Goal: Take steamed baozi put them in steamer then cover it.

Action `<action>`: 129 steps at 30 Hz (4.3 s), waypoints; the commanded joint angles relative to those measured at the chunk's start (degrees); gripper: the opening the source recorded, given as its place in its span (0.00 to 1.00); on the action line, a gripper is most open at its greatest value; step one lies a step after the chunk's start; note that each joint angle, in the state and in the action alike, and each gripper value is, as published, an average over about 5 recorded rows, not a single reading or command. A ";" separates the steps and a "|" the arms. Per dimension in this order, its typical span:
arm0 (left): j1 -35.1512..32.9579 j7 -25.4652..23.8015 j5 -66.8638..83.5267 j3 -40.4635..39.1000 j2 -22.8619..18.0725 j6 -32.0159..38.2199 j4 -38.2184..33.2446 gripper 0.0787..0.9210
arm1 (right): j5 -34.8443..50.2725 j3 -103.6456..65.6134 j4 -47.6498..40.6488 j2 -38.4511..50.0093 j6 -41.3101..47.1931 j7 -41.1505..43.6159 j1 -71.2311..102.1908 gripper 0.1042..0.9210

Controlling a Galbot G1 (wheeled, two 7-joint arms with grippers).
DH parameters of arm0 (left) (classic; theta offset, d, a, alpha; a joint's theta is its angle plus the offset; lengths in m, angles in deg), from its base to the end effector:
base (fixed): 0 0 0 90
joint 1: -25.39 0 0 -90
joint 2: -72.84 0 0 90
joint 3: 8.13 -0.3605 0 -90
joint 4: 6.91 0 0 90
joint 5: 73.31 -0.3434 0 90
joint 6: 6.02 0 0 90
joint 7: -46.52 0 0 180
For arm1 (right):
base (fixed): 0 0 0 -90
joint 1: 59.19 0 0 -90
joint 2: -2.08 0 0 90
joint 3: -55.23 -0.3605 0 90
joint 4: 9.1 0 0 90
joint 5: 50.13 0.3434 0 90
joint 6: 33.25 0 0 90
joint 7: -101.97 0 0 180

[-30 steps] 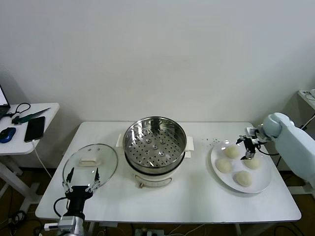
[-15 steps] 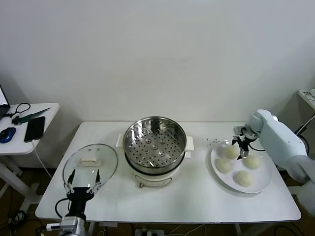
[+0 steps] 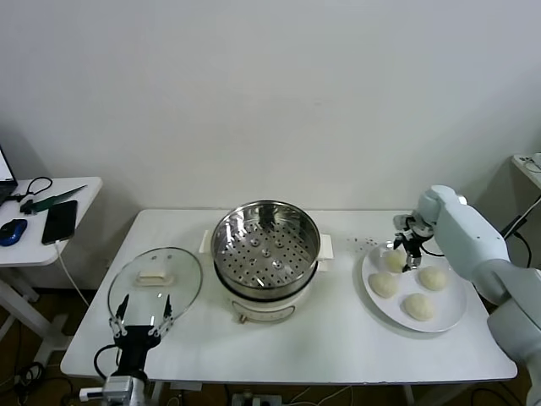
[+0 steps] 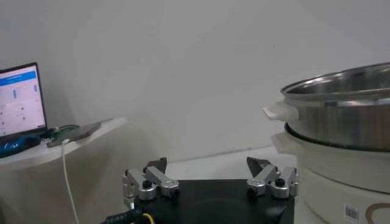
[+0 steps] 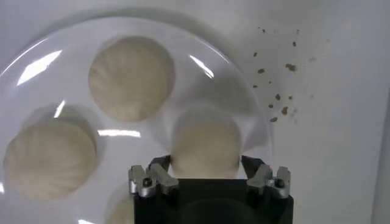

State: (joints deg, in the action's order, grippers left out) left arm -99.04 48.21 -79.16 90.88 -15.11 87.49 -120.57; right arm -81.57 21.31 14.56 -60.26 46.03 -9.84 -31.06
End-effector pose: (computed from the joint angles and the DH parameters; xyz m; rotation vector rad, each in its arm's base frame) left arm 0.1314 0.0572 -0.3578 0.2012 -2.9910 -0.3229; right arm 0.6103 -0.2121 -0.2391 1.1938 -1.2569 1.3422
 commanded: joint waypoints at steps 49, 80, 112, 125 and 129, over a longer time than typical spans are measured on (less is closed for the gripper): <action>-6.28 -2.68 0.38 0.40 1.00 -0.92 -5.42 0.88 | -1.90 30.20 37.47 -17.58 -25.48 0.76 -23.30 0.73; -9.07 -2.04 1.14 1.21 0.85 -0.07 -4.96 0.88 | -11.44 26.77 29.97 -21.24 -26.94 -2.98 -12.57 0.86; -8.98 -2.21 -0.60 -1.32 0.00 -1.09 -7.38 0.88 | 54.54 49.38 48.73 23.77 24.60 -4.14 -34.06 0.88; -9.85 -2.54 -1.20 -1.45 -0.28 -0.59 -7.46 0.88 | 44.11 35.16 44.20 27.51 26.75 -4.53 -8.08 0.88; -9.74 -2.59 -1.66 -1.63 -0.69 -0.62 -7.63 0.88 | 39.58 28.77 41.59 25.89 25.61 -4.64 -1.24 0.88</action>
State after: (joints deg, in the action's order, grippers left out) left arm -108.56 45.72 -80.58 89.33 -15.68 86.78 -127.98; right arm -39.38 57.55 57.99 -37.17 67.99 -14.31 -44.14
